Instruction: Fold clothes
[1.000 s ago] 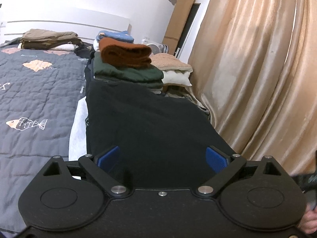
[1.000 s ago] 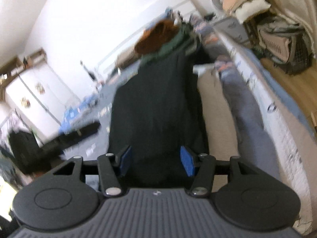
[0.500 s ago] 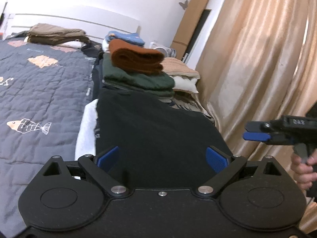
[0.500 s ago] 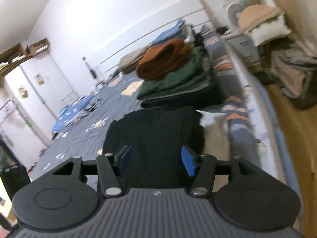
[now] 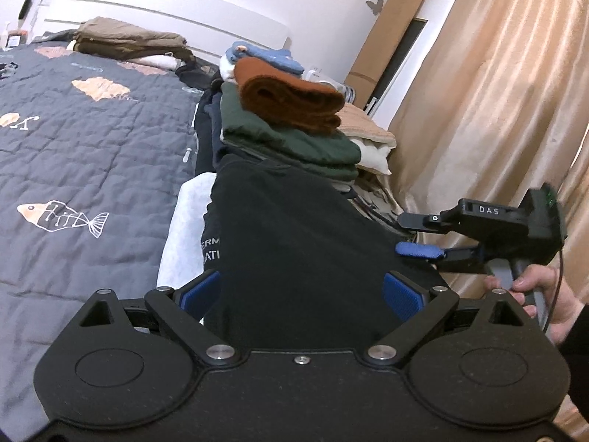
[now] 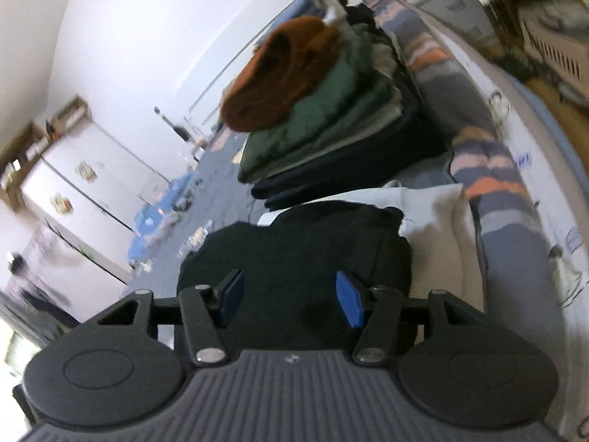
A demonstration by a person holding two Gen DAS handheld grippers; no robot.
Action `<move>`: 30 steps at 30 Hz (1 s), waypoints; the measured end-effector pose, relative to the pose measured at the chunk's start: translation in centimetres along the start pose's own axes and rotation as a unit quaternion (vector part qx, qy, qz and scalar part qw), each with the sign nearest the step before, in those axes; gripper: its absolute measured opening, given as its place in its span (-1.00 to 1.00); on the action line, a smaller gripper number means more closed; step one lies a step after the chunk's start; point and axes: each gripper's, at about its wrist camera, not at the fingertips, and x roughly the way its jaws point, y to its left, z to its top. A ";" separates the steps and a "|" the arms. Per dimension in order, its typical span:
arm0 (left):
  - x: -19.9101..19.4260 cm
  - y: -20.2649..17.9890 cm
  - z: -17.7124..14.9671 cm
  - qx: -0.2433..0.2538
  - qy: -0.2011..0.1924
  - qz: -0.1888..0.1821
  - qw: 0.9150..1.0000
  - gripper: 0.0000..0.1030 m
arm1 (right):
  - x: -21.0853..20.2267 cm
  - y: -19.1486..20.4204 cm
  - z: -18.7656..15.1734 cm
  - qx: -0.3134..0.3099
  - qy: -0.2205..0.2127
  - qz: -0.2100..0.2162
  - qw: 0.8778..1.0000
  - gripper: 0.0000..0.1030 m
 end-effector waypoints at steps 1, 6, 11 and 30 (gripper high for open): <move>0.0 0.1 0.1 -0.002 0.000 0.000 1.000 0.84 | -0.1 -0.7 0.1 0.014 -0.005 0.009 1.000 0.03; 0.1 0.6 0.3 -0.006 -0.005 0.004 1.000 0.84 | -1.5 -1.6 -0.1 0.043 -0.035 0.037 0.998 0.04; 0.1 0.5 0.3 -0.003 -0.010 0.005 1.000 0.84 | -4.8 0.2 -0.9 0.030 -0.081 0.054 0.995 0.05; 0.5 0.9 1.1 -0.012 -0.031 -0.061 0.998 0.84 | -10.0 4.8 -11.0 -0.044 -0.127 0.021 0.991 0.09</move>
